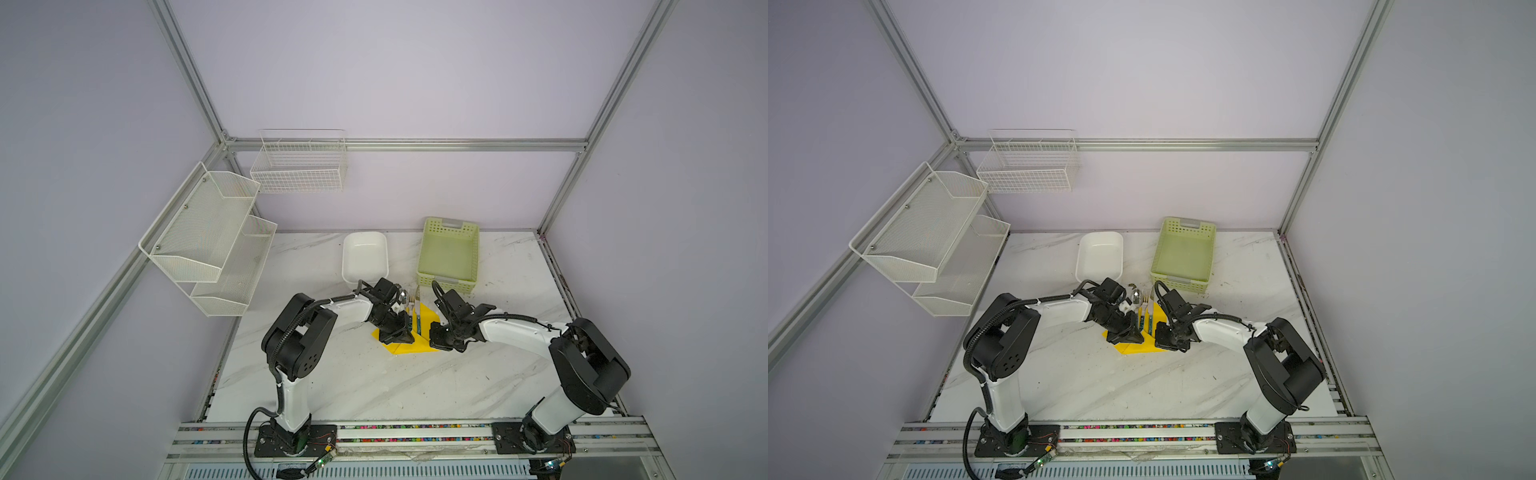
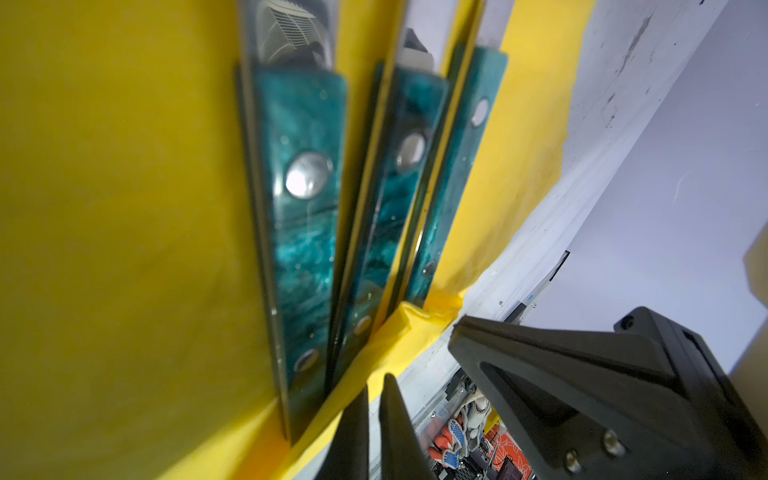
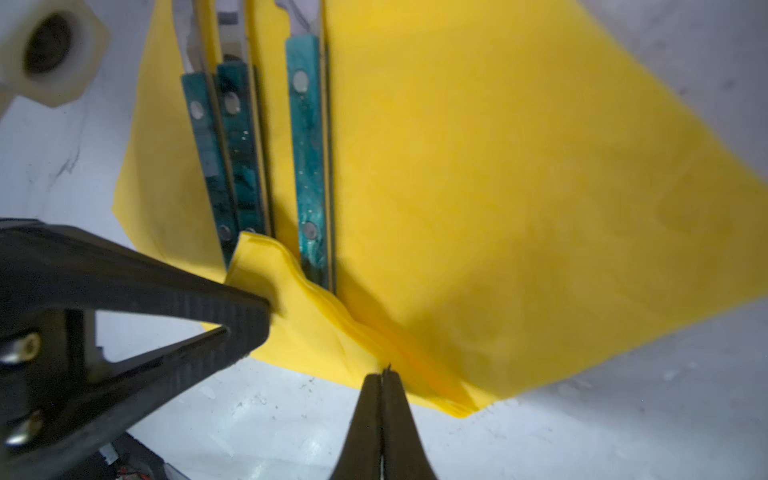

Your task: Place the utensils on the paper napkin and roll it up

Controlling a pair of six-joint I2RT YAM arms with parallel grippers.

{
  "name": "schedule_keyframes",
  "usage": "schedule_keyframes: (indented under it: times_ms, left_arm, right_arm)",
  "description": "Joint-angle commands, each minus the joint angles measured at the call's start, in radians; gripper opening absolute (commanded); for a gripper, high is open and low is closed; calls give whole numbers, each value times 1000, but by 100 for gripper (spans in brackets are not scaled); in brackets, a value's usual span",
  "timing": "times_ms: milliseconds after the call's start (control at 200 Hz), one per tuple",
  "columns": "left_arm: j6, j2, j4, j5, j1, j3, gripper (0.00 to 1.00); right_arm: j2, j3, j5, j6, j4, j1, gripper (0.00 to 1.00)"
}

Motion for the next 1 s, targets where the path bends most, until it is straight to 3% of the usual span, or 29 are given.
schedule_keyframes:
  times_ms: [0, 995]
  left_arm:
    - [4, 6, -30, -18, 0, 61, 10]
    - [0, 7, -32, -20, -1, 61, 9]
  right_arm:
    - [-5, -4, -91, 13, 67, 0, 7]
    - [102, -29, -85, -34, 45, 0, 6]
